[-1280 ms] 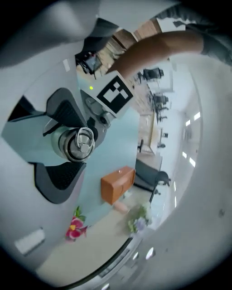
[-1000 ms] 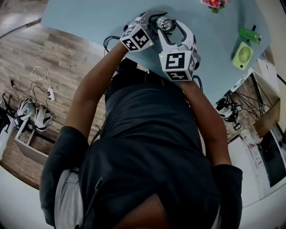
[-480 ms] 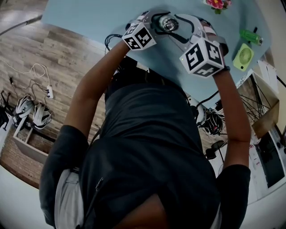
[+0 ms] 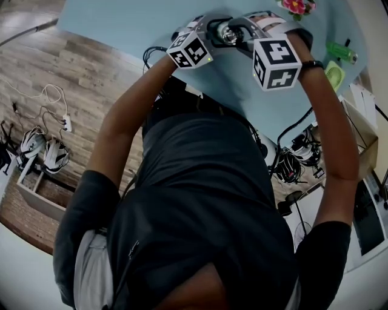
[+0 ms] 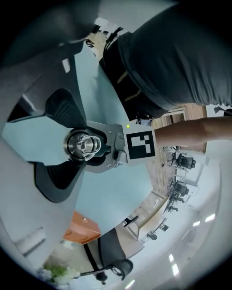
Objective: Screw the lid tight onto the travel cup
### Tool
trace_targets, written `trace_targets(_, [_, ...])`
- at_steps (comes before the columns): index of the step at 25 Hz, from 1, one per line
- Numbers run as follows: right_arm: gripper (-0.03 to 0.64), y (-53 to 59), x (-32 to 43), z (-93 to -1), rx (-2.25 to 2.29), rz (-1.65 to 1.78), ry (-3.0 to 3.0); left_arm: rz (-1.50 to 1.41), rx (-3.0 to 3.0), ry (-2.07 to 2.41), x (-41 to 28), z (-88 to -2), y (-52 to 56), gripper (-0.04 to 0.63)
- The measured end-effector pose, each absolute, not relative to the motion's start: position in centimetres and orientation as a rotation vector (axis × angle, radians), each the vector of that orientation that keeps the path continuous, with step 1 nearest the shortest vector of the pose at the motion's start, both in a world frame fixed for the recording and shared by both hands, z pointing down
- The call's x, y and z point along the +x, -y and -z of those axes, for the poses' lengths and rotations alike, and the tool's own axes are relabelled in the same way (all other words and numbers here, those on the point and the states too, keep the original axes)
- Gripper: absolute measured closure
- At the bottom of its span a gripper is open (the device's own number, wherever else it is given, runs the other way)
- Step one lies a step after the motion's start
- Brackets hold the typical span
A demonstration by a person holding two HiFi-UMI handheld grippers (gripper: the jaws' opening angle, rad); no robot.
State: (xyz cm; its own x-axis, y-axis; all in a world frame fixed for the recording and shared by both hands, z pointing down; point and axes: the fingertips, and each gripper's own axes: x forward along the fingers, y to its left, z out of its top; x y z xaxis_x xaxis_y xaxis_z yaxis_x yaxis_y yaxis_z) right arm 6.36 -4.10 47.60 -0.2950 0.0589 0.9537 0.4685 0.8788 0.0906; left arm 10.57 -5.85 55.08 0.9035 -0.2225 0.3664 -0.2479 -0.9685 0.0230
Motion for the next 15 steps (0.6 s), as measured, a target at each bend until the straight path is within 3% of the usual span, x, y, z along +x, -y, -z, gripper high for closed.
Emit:
trace_targets(5, [0.39,4.5,6.2,-47.7,-0.08,0.204,1.98,-0.561,2.997,0.37,10.5,-55.1,5.9,0.164])
trace_targets(11, [0.388,5.9,6.3,-47.1,0.72,-0.305,2.128,-0.565,2.999,0.375,10.5,-55.0,5.9,0.164])
trace_targets(15, [0.39,6.0,6.5,-46.8,1.089,-0.363,2.091,-0.566,3.001,0.38,10.4,-55.0,5.9,0.165])
